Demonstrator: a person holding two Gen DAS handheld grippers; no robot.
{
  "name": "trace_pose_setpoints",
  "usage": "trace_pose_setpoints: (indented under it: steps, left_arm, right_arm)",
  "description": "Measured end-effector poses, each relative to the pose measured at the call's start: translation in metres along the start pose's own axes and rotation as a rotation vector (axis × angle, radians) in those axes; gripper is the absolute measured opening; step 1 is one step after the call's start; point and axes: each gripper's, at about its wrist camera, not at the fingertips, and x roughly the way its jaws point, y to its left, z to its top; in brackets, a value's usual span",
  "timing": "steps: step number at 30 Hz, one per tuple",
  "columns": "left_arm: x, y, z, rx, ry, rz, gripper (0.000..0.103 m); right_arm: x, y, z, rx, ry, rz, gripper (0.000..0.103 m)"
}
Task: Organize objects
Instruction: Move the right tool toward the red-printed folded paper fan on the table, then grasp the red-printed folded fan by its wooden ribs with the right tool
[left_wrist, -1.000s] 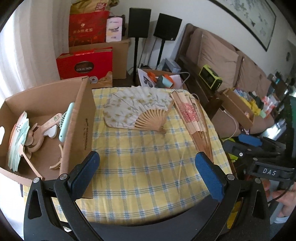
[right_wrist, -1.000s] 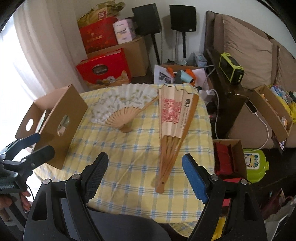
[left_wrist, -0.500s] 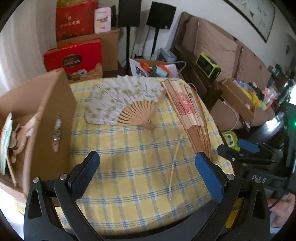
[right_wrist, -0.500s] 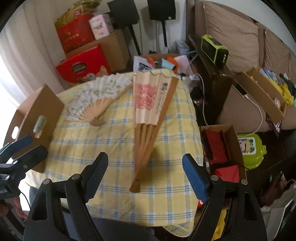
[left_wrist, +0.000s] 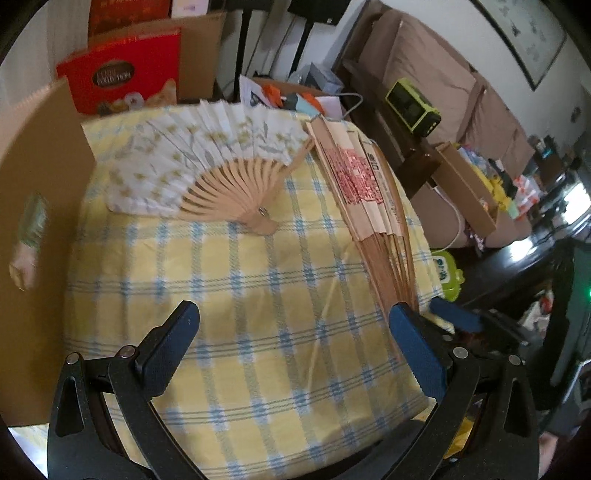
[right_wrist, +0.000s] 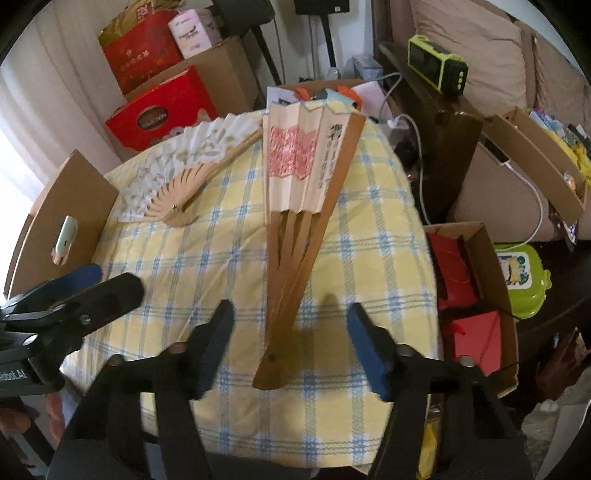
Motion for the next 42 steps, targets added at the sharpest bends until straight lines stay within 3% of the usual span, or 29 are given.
trace_pose_setpoints:
  steps: [4,9,16,21,26,28,34,42]
  left_arm:
    - [0.012,-0.003,-0.003,-0.024,0.025,-0.039,0.103]
    - [0.026,-0.007,-0.005,-0.046,0.062,-0.078,0.103]
    - [0.036,-0.012,-0.004,-0.093,0.101,-0.172,0.103]
    - [0.042,-0.008,-0.001,-0.19,0.126,-0.329,0.103]
    - [0.053,-0.025,-0.002,-0.187,0.198,-0.463,0.101]
    - [0.056,-0.033,-0.003,-0.189,0.225,-0.511,0.094]
    - [0.05,-0.058,-0.005,-0.12,0.216,-0.511,0.064]
    - [0.012,-0.072,-0.008,-0.057,0.134,-0.485,0.053]
  right_arm:
    - [0.01,-0.001,-0.004,0.007,0.025,0.017,0.03]
    - [0.011,-0.007,-0.005,0.028,0.038,0.048,0.015]
    - [0.003,-0.008,-0.004,0.035,0.015,0.103,0.015]
    - [-0.013,-0.015,-0.005,0.068,-0.01,0.162,0.015]
    - [-0.03,-0.019,-0.01,0.084,-0.027,0.193,0.015]
    - [-0.037,-0.02,-0.012,0.089,-0.038,0.209,0.015]
    - [-0.057,-0.009,-0.027,0.058,-0.064,0.192,0.016]
    - [-0.091,0.007,-0.032,0.005,-0.152,0.14,0.017]
